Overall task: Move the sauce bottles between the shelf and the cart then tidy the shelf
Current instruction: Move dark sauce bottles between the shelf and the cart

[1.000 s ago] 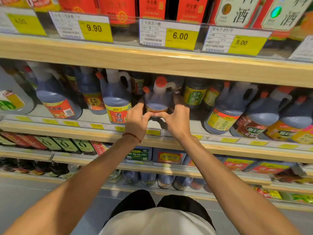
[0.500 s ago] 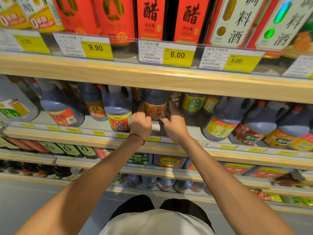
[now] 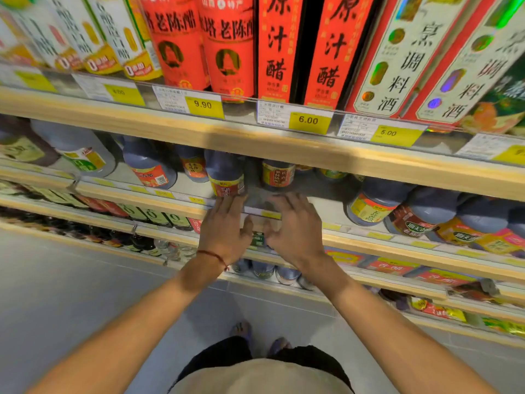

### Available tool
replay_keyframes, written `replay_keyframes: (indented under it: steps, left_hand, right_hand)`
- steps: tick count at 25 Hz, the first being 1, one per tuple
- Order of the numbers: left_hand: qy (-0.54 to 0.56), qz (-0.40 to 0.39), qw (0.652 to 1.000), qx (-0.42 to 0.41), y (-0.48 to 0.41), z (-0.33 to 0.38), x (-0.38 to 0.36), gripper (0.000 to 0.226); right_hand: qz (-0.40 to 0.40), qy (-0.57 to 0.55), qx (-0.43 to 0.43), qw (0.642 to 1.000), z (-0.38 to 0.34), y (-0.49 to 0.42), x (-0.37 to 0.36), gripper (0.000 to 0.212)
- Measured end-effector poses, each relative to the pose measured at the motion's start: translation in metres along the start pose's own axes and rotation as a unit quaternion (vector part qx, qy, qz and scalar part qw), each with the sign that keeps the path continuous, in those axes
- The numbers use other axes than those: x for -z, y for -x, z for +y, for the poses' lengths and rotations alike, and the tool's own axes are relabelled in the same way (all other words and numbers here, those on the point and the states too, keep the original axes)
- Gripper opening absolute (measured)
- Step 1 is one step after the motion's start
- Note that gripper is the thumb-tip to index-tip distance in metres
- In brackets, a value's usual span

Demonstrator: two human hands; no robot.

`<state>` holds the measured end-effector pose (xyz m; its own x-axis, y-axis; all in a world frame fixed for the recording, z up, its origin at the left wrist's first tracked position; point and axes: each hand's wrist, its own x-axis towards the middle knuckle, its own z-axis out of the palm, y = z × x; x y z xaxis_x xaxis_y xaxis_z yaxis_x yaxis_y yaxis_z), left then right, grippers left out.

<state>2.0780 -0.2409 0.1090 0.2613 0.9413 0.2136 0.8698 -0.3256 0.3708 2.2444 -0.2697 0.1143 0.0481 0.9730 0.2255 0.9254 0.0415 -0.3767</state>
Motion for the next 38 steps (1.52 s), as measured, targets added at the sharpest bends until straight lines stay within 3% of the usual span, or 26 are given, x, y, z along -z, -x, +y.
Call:
replay_keyframes:
  steps: [6,11,17,28,38]
  left_hand:
    - [-0.155,-0.016,0.986,0.061,0.056,-0.046,0.04,0.061]
    - [-0.183,-0.002,0.973,0.14,0.104,-0.113,0.081,0.064]
    - [-0.181,0.019,0.957,0.226,0.187,-0.229,0.152,0.074]
    - [-0.171,0.092,0.901,0.387,0.331,-0.443,0.286,0.07]
    - [-0.173,0.122,0.845,0.492,0.352,-0.66,0.371,0.069]
  right_hand:
    - [-0.009,0.012,0.12,0.993,-0.05,0.019,-0.008,0.053]
    - [-0.061,0.046,0.23,0.97,-0.127,0.021,-0.033,0.062]
    - [-0.032,-0.058,0.319,0.945,-0.276,0.039,-0.094,0.047]
    - [-0.073,-0.138,0.411,0.898,-0.567,0.061,-0.196,0.05]
    - [-0.121,-0.19,0.493,0.84,-0.806,0.003,-0.332,0.049]
